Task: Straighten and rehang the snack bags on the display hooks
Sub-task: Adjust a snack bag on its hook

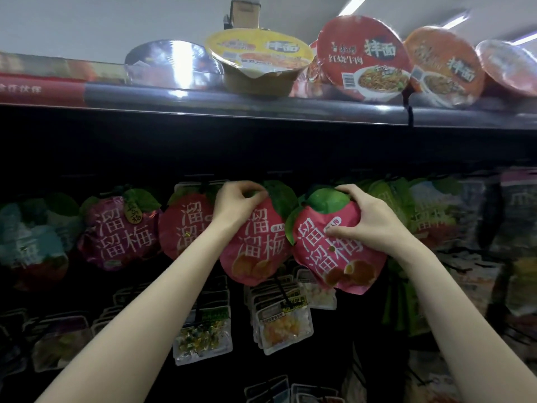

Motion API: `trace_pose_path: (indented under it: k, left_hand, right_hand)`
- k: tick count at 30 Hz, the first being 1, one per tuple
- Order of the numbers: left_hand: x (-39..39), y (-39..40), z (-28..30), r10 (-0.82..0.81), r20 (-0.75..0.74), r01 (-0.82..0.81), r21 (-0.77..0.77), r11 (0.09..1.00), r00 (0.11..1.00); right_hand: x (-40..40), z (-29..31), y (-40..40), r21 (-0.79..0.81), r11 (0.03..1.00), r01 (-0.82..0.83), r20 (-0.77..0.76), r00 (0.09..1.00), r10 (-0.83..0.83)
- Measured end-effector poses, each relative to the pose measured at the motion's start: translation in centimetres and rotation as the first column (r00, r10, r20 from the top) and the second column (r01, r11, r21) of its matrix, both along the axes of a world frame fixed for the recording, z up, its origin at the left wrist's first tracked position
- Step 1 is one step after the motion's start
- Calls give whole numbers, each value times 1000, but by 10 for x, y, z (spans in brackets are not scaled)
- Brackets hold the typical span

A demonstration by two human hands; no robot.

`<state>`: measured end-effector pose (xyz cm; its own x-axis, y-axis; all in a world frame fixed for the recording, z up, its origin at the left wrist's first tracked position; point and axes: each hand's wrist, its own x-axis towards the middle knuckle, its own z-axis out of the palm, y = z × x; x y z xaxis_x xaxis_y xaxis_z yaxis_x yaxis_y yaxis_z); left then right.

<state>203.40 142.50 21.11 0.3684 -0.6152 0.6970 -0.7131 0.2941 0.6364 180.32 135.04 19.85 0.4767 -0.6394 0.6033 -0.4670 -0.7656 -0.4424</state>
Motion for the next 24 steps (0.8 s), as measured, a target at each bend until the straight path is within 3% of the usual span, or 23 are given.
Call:
trace_pose_path:
  k: [4, 7, 12, 18, 22, 24]
  left_hand:
    - [-6, -18, 3, 27, -34, -27, 3, 1000, 999]
    - [-7, -18, -7, 8, -87, -15, -71, 997, 996]
    - [-15, -15, -14, -5, -162, -26, -191, 981, 987]
    - [-9, -24, -3, -76, -250, 50, -110, 993, 965]
    - [-6, -29, 1, -173, -539, 180, -39, 983, 825]
    - [-2, -32, -1, -163, -576, 192, -10, 981, 801]
  right_hand:
    - [-3, 8, 4, -167, 971, 169, -150, 969, -195]
    - [-9, 8, 4, -184, 958, 221, -184, 949, -255]
    - [-13, 10, 7, -60, 994, 92, -87, 991, -97]
    - [-8, 16, 8, -46, 999, -20, -79, 997, 17]
    - [2, 15, 13, 82, 976, -199, 7, 980, 199]
    - [9, 12, 13, 153, 941, -303, 94, 952, 292]
